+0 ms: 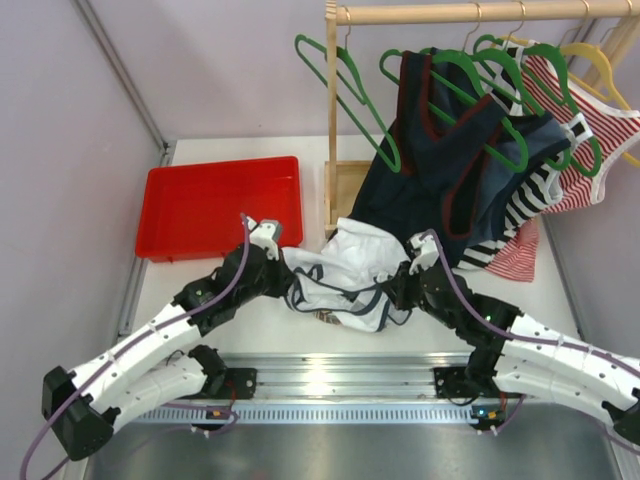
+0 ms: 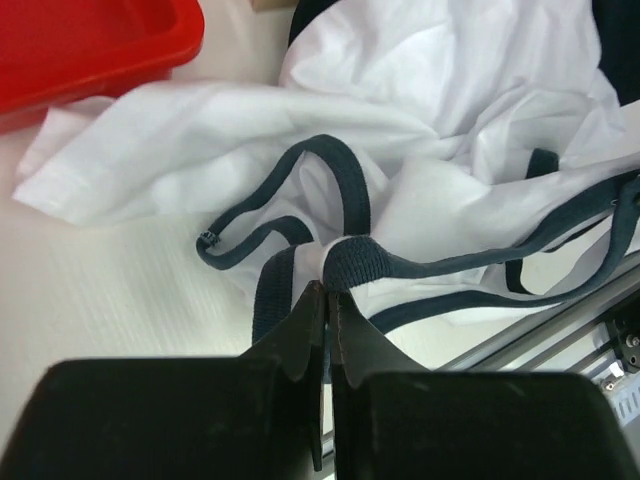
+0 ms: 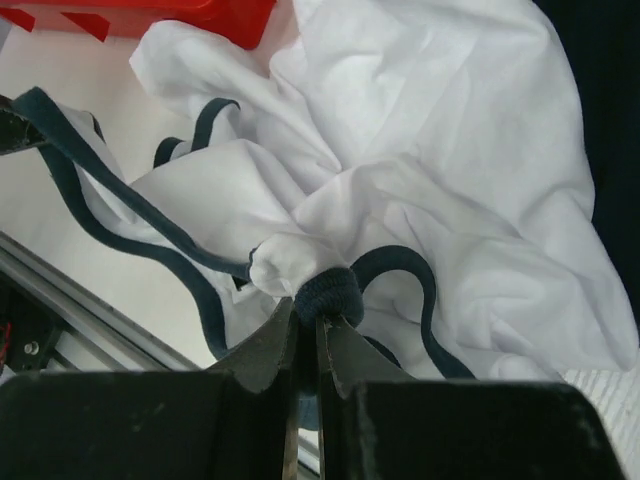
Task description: Place the tank top on the hanger
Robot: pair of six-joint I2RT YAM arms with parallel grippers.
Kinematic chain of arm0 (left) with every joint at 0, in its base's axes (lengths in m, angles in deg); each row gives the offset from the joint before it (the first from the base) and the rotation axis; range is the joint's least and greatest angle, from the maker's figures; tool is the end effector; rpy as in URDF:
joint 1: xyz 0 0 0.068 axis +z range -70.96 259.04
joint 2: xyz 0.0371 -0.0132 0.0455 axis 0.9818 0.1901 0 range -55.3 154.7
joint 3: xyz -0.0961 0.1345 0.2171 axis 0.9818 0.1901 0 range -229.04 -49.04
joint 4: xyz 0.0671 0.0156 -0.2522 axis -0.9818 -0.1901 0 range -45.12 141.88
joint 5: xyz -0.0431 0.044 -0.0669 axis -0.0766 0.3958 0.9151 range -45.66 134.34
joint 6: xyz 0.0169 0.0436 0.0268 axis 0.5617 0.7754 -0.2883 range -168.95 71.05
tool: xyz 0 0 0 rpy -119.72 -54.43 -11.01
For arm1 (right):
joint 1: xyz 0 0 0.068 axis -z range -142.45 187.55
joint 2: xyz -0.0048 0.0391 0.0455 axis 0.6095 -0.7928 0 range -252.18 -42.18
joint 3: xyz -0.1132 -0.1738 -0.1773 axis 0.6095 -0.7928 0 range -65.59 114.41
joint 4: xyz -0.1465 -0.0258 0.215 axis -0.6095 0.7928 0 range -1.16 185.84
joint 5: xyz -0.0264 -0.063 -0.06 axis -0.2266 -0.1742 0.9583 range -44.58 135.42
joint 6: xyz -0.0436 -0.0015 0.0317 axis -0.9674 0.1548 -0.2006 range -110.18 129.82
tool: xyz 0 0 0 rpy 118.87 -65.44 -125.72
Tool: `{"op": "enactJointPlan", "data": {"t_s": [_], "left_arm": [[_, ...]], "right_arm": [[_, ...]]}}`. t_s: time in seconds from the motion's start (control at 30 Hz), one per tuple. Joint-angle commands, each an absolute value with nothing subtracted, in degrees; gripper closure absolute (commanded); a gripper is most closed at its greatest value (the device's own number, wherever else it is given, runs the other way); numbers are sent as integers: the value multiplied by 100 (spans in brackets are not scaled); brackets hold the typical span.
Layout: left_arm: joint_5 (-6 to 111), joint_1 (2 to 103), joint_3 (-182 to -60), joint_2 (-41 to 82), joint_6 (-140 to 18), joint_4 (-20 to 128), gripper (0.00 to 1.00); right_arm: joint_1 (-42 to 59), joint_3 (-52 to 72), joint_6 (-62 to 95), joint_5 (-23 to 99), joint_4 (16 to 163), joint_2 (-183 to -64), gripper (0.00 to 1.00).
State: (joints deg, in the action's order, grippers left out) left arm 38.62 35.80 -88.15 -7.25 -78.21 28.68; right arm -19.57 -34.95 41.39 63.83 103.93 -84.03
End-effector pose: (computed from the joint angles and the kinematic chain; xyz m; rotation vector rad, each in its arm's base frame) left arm 0.1390 -0.1258 0.2729 0.2072 2.1866 -0.6290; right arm 0.1026 0.1384 0.2531 -0.2529 2.0520 0.6548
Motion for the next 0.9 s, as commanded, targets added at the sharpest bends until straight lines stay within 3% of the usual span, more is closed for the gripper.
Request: {"op": "enactJointPlan", "data": {"t_s": [0.0,0.37,0.5,0.53,0.57,0.77,0.87], "left_arm": [[3976,3554,-8666,-662,-8296,3650,100],[3784,3009,-8657,313,-8639,4239,99],[3705,2956,-8797,411,-8560,4257,87],[3687,2956,-8815,428,-8543,4239,78],[3617,2956,-8841,446,-8508,4195,75],[3502,2956,-9008,394,-8350,3862,57],[3415,2965,-9105,315,-8227,3721,54]], "right_arm": [[-1598,-3614,4778,5808,10255,-8235,100],[-878,-4062,4875,5483,10676,-7875,100],[-614,-4063,4822,5360,10791,-7883,100],[-587,-4071,4822,5307,10774,-7901,100],[-526,-4071,4805,5185,10748,-7962,99],[-525,-3949,4805,5034,10615,-8252,80],[-534,-3826,4805,5017,10703,-8314,67]]}}
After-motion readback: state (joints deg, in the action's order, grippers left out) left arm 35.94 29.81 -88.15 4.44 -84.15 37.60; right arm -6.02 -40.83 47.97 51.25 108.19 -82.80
